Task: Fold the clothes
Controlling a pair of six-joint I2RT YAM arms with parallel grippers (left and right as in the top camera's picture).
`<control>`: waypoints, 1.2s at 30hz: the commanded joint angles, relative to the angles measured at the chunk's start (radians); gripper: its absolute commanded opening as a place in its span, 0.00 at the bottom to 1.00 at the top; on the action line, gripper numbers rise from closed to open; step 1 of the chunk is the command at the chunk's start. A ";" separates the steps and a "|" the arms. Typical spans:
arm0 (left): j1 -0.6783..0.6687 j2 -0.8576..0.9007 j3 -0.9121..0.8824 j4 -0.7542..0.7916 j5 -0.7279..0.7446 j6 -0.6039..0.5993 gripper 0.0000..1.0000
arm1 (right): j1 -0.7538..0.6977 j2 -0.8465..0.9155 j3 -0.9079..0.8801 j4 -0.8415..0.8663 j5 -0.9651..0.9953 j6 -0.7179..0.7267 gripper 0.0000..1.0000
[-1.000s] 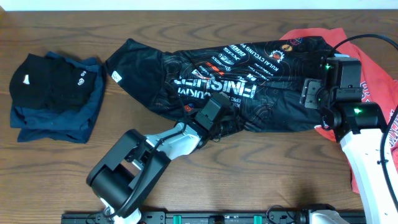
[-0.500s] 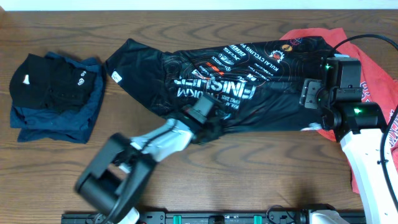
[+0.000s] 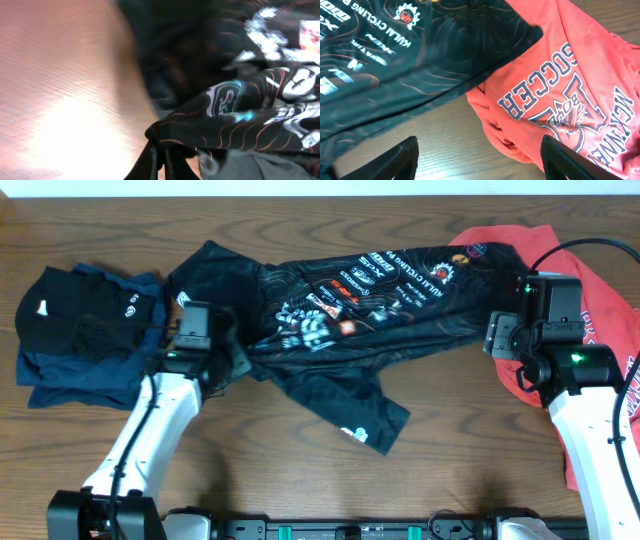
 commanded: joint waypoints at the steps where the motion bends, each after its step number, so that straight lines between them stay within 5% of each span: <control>1: 0.061 0.002 -0.002 -0.021 -0.038 0.050 0.06 | -0.021 -0.008 0.005 -0.019 0.018 0.015 0.76; 6: 0.119 0.002 -0.002 -0.001 -0.037 0.076 0.06 | -0.058 0.004 0.005 -0.070 0.018 0.064 0.73; 7: 0.126 0.002 -0.002 0.007 -0.036 0.076 0.13 | -0.068 0.011 0.003 -0.073 0.018 0.068 0.72; 9: 0.130 0.002 -0.002 0.006 0.007 0.077 0.77 | -0.087 0.026 0.003 -0.075 0.013 0.068 0.72; 11: 0.128 0.002 -0.002 -0.023 0.094 0.080 1.00 | -0.100 0.043 0.003 -0.075 0.014 0.067 0.72; 15: 0.108 0.002 -0.002 -0.147 0.239 0.079 0.98 | -0.116 0.086 0.003 -0.073 0.013 0.067 0.72; 21: 0.030 0.002 -0.014 -0.259 0.253 0.023 0.98 | -0.116 0.137 0.003 -0.071 0.010 0.067 0.72; 31: -0.142 0.006 -0.151 0.014 0.251 -0.244 0.92 | -0.116 0.142 0.003 -0.076 -0.016 0.067 0.72; 36: -0.161 0.043 -0.177 0.090 0.251 -0.275 0.90 | -0.116 0.142 0.003 -0.076 -0.016 0.067 0.72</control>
